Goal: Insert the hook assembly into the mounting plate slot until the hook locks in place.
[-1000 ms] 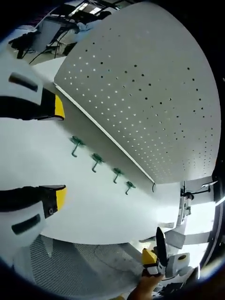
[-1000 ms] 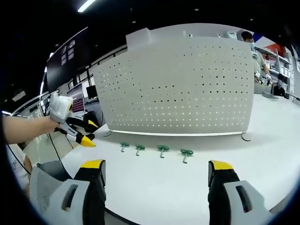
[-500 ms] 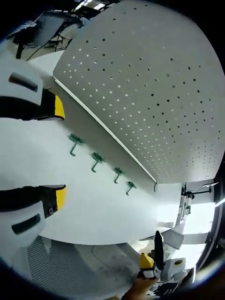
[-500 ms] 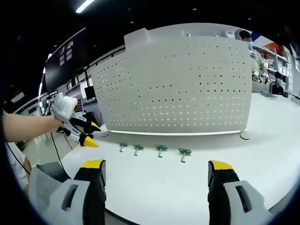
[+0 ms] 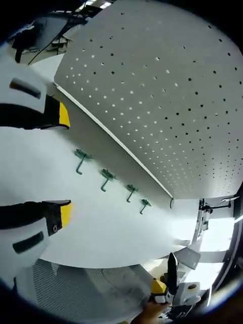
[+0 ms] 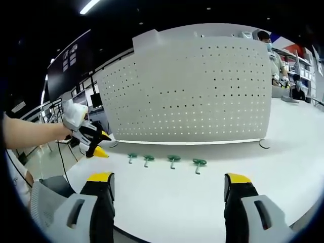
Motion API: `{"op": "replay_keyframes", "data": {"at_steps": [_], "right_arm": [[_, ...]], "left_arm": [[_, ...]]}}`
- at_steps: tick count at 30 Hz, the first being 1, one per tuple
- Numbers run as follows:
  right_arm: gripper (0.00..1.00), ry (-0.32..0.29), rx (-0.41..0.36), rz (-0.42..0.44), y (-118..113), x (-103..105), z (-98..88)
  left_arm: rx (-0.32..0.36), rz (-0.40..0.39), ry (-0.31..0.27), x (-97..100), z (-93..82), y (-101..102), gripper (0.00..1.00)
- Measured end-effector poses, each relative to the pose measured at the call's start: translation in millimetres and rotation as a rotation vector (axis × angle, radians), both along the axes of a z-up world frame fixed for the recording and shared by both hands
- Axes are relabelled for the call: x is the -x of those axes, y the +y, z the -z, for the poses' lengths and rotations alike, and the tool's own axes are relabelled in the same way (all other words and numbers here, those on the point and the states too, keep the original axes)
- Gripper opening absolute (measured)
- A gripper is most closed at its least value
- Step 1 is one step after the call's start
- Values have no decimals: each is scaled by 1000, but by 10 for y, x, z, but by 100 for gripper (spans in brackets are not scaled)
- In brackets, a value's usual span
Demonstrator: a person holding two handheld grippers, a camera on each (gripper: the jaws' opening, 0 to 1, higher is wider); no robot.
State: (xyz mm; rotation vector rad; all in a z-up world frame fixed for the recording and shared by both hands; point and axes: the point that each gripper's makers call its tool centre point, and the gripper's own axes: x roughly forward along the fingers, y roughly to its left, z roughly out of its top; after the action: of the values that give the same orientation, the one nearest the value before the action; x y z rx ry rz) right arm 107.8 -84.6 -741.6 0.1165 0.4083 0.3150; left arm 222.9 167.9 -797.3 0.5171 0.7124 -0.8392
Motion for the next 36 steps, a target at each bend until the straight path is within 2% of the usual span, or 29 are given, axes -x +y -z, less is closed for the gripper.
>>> {"op": "replay_keyframes", "data": {"at_steps": [14, 36], "right_arm": [[86, 6, 10, 10, -41, 1, 7], [86, 11, 21, 16, -57, -2, 11]], "left_arm": [[-42, 64, 15, -91, 103, -86, 55], [-76, 69, 51, -218, 283, -42, 55]]}}
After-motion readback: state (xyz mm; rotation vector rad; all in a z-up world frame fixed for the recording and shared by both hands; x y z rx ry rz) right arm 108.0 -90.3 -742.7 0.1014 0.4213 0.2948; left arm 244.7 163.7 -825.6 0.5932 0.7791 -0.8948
